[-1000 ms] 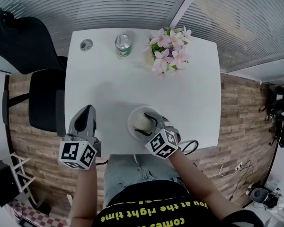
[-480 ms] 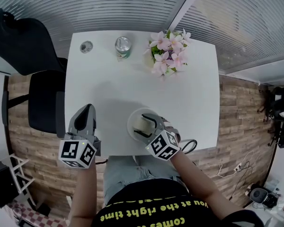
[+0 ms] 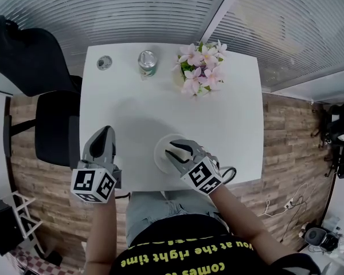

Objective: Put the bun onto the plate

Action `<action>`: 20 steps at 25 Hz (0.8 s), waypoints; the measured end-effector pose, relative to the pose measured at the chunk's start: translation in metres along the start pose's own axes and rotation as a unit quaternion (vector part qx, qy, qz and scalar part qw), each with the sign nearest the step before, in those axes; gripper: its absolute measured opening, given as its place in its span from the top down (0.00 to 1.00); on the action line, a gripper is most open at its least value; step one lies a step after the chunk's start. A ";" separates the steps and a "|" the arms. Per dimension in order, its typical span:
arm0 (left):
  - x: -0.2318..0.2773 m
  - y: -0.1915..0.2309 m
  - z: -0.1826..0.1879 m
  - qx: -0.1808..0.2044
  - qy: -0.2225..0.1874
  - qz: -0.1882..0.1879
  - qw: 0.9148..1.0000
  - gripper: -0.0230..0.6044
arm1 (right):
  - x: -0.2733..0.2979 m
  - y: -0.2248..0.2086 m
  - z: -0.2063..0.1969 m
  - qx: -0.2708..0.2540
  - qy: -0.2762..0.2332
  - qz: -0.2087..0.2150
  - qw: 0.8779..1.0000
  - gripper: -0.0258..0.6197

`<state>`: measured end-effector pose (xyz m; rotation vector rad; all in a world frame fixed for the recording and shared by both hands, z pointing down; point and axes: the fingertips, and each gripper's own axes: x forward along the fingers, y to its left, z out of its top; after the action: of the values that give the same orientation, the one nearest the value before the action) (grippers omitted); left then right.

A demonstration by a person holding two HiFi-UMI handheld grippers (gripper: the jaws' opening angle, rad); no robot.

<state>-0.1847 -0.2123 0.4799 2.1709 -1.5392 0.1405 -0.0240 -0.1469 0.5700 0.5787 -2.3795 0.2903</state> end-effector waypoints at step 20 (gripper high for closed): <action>0.007 -0.015 0.046 0.030 -0.033 -0.021 0.999 0.96 | -0.064 -0.074 0.054 0.044 -0.100 -0.108 0.988 0.95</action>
<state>-0.1764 -0.2341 0.4373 2.2740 -1.5431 0.1054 0.0252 -0.2094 0.4917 0.9400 -2.4757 0.2514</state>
